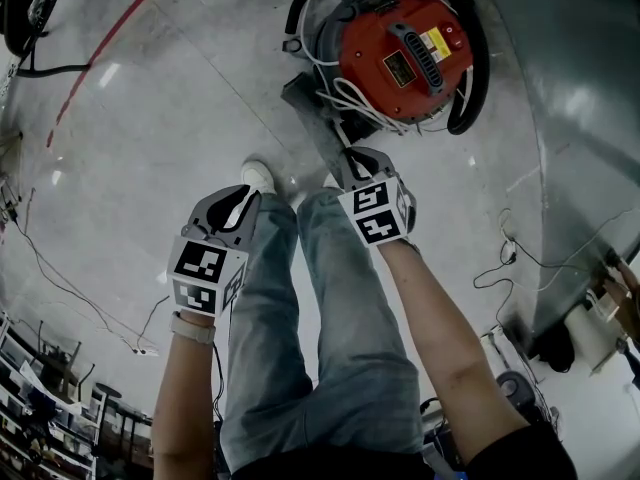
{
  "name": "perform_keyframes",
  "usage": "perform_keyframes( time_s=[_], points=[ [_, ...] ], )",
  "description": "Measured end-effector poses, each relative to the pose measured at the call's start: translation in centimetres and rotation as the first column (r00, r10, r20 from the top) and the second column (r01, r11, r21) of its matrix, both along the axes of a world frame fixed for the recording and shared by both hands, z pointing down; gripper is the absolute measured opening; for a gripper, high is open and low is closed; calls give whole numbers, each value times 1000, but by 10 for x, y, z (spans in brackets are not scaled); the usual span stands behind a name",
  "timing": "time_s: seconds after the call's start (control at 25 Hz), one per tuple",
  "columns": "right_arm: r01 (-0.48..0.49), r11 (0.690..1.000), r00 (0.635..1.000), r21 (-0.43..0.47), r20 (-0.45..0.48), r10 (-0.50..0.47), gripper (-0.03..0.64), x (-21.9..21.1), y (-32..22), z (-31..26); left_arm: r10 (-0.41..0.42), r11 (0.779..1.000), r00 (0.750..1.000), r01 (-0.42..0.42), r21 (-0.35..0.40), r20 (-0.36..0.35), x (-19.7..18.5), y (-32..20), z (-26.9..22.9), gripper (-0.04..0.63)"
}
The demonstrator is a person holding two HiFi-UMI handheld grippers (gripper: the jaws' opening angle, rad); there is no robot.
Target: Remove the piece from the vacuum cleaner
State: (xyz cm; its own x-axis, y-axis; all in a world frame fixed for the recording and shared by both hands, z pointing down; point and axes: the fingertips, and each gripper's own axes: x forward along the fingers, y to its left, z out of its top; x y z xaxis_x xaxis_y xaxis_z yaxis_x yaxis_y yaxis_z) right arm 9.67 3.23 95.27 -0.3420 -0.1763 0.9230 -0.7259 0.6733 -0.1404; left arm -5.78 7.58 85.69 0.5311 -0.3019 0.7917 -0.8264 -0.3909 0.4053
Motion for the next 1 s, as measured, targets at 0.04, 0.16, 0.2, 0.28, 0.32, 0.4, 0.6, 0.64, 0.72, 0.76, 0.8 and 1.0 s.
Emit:
perform_keyframes(
  time_s=[0.04,0.16,0.2,0.28,0.32,0.4,0.6,0.64,0.72,0.76,0.8,1.0],
  points=[
    [65,998,998,25,-28,-64,43,-1,1,0,-2,1000,1000,2,-1,0,-1,1,1,58],
    [231,970,969,72,-104,-223,43,-2,5,3,-4,1000,1000,4,-6,1,-3,3,3,58],
    [281,956,955,82,-127,-269,43,-2,7,4,-5,1000,1000,5,-7,1,-3,4,3,58],
    [377,921,917,95,-174,-358,43,-2,10,5,-5,1000,1000,5,-8,0,-5,5,4,58],
    [419,902,898,100,-195,-395,43,-2,11,6,-6,1000,1000,6,-9,0,-5,5,4,58],
    [459,883,877,100,-211,-432,43,-1,13,7,-7,1000,1000,7,-9,-1,-6,5,4,58],
    [228,973,972,36,-67,-225,41,-3,9,4,-10,1000,1000,10,-4,-2,-6,3,4,58],
    [183,983,982,22,-44,-182,42,-4,8,3,-9,1000,1000,9,-4,-2,-6,2,4,58],
    [82,996,997,-17,13,-82,43,-6,8,1,-8,1000,1000,8,-3,-2,-6,2,4,58],
    [29,999,999,-41,43,-27,43,-6,7,1,-7,1000,1000,7,-3,-2,-6,3,4,58],
    [-13,998,998,-62,64,17,43,-6,7,2,-7,1000,1000,7,-3,-2,-7,3,4,58],
    [-71,994,994,-78,78,77,43,-4,7,3,-9,1000,1000,9,-4,-1,-6,4,5,58]
  ],
)
